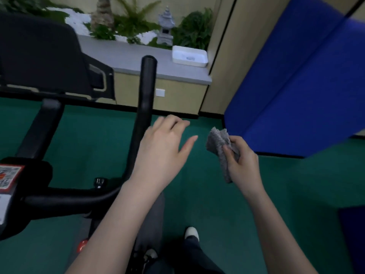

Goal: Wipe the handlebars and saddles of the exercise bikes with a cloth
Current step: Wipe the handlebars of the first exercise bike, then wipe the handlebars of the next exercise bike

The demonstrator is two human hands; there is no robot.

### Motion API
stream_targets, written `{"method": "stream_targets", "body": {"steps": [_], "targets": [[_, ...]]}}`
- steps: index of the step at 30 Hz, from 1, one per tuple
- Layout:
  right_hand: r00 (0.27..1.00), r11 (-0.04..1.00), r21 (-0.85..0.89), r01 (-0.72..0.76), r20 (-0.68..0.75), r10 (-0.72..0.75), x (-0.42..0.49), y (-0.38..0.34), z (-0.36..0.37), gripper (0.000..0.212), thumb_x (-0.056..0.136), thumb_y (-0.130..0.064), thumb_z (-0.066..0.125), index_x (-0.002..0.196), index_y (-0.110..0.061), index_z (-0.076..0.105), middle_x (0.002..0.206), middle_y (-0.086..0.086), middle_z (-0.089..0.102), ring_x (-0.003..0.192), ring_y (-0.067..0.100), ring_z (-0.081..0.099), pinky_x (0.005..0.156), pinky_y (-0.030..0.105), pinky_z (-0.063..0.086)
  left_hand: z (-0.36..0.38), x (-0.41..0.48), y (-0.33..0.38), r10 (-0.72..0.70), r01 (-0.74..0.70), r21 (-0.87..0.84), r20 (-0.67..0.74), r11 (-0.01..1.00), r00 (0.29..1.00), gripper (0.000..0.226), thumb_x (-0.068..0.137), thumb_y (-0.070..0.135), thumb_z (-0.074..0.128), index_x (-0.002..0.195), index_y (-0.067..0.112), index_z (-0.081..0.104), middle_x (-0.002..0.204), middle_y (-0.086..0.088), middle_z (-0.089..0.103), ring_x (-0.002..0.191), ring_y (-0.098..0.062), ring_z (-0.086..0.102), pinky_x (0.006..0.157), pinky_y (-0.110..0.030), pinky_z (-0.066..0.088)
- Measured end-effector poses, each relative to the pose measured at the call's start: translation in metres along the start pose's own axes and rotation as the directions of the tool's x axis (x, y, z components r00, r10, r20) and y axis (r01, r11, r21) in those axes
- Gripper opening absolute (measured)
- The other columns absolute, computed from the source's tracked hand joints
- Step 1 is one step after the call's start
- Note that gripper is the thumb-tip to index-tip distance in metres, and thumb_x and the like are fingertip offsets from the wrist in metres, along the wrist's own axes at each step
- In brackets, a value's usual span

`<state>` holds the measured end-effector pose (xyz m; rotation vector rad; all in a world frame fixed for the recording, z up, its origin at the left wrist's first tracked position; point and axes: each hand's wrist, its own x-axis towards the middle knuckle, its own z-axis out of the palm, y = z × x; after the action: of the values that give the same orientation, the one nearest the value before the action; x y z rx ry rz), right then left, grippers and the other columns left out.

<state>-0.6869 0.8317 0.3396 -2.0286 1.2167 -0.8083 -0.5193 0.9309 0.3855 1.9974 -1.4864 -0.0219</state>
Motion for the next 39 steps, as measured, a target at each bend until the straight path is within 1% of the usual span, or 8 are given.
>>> {"method": "stream_targets", "body": {"steps": [6, 10, 14, 19, 22, 26, 35, 39], "targets": [[0.996, 0.998, -0.014, -0.060, -0.074, 0.059, -0.010, 0.031, -0.035, 0.013, 0.095, -0.016, 0.054, 0.107, -0.015, 0.060, 0.095, 0.006, 0.066, 0.082, 0.015, 0.061, 0.067, 0.018, 0.043, 0.051, -0.003, 0.020, 0.063, -0.076, 0.073, 0.171, 0.994, 0.983, 0.041, 0.092, 0.038, 0.056, 0.123, 0.010, 0.060, 0.112, -0.003, 0.061, 0.106, -0.025, 0.054, 0.088, -0.042, 0.046], [0.992, 0.996, 0.016, -0.084, -0.093, 0.085, -0.012, 0.062, -0.058, 0.014, 0.094, -0.011, 0.054, 0.107, -0.010, 0.061, 0.096, 0.005, 0.066, 0.083, 0.014, 0.059, 0.067, 0.013, 0.039, 0.093, -0.002, 0.028, 0.009, -0.072, 0.174, 0.341, 0.982, 0.940, 0.050, 0.095, 0.047, 0.046, 0.133, 0.014, 0.051, 0.127, -0.001, 0.057, 0.117, -0.022, 0.050, 0.096, -0.037, 0.040], [0.989, 0.997, -0.016, -0.080, -0.127, 0.077, -0.009, 0.100, -0.089, 0.016, 0.093, -0.006, 0.056, 0.107, -0.004, 0.062, 0.100, 0.004, 0.057, 0.084, 0.005, 0.051, 0.072, -0.001, 0.033, 0.137, -0.003, 0.045, -0.066, -0.046, 0.225, 0.465, 0.973, 0.883, 0.058, 0.096, 0.052, 0.042, 0.140, 0.015, 0.042, 0.138, -0.003, 0.052, 0.127, -0.021, 0.046, 0.104, -0.036, 0.035], [0.987, 0.992, -0.013, -0.122, -0.107, 0.120, -0.005, 0.153, -0.133, 0.014, 0.092, -0.005, 0.056, 0.105, -0.004, 0.062, 0.099, 0.004, 0.053, 0.076, 0.002, 0.047, 0.073, -0.001, 0.032, 0.190, -0.003, 0.071, -0.188, 0.046, 0.261, 0.552, 0.964, 0.813, 0.058, 0.095, 0.050, 0.045, 0.141, 0.015, 0.042, 0.140, -0.005, 0.050, 0.130, -0.023, 0.043, 0.106, -0.037, 0.034], [0.988, 0.992, -0.019, -0.123, -0.101, 0.120, -0.005, 0.180, -0.158, 0.012, 0.091, -0.003, 0.057, 0.102, -0.004, 0.062, 0.095, 0.004, 0.053, 0.080, -0.004, 0.050, 0.073, 0.000, 0.033, 0.218, -0.003, 0.087, -0.262, 0.128, 0.253, 0.615, 0.959, 0.743, 0.057, 0.095, 0.049, 0.047, 0.141, 0.015, 0.042, 0.142, -0.006, 0.047, 0.130, -0.024, 0.043, 0.107, -0.037, 0.035], [0.983, 0.988, -0.023, -0.155, -0.099, 0.152, -0.004, 0.209, -0.183, 0.011, 0.091, -0.003, 0.057, 0.101, -0.003, 0.062, 0.094, 0.003, 0.053, 0.078, 0.001, 0.050, 0.072, 0.000, 0.033, 0.246, 0.000, 0.106, -0.293, 0.129, 0.284, 0.671, 0.950, 0.681, 0.057, 0.095, 0.050, 0.047, 0.141, 0.017, 0.042, 0.145, -0.007, 0.045, 0.132, -0.025, 0.042, 0.108, -0.038, 0.035], [0.983, 0.985, 0.011, -0.174, -0.066, 0.174, 0.039, 0.234, -0.191, 0.016, 0.092, -0.006, 0.056, 0.107, -0.003, 0.062, 0.100, 0.001, 0.047, 0.082, 0.001, 0.048, 0.075, -0.002, 0.031, 0.279, 0.029, 0.109, -0.271, 0.088, 0.294, 0.674, 0.952, 0.687, 0.060, 0.095, 0.052, 0.042, 0.144, 0.018, 0.037, 0.149, -0.002, 0.038, 0.135, -0.022, 0.037, 0.110, -0.039, 0.030], [0.991, 0.992, 0.002, -0.130, -0.039, 0.130, 0.077, 0.234, -0.180, 0.016, 0.092, -0.006, 0.057, 0.107, -0.004, 0.062, 0.100, 0.001, 0.047, 0.083, -0.002, 0.049, 0.074, -0.002, 0.030, 0.290, 0.054, 0.098, -0.251, 0.095, 0.271, 0.633, 0.958, 0.732, 0.061, 0.095, 0.052, 0.042, 0.145, 0.019, 0.035, 0.150, 0.001, 0.037, 0.136, -0.020, 0.034, 0.110, -0.038, 0.028]]}}
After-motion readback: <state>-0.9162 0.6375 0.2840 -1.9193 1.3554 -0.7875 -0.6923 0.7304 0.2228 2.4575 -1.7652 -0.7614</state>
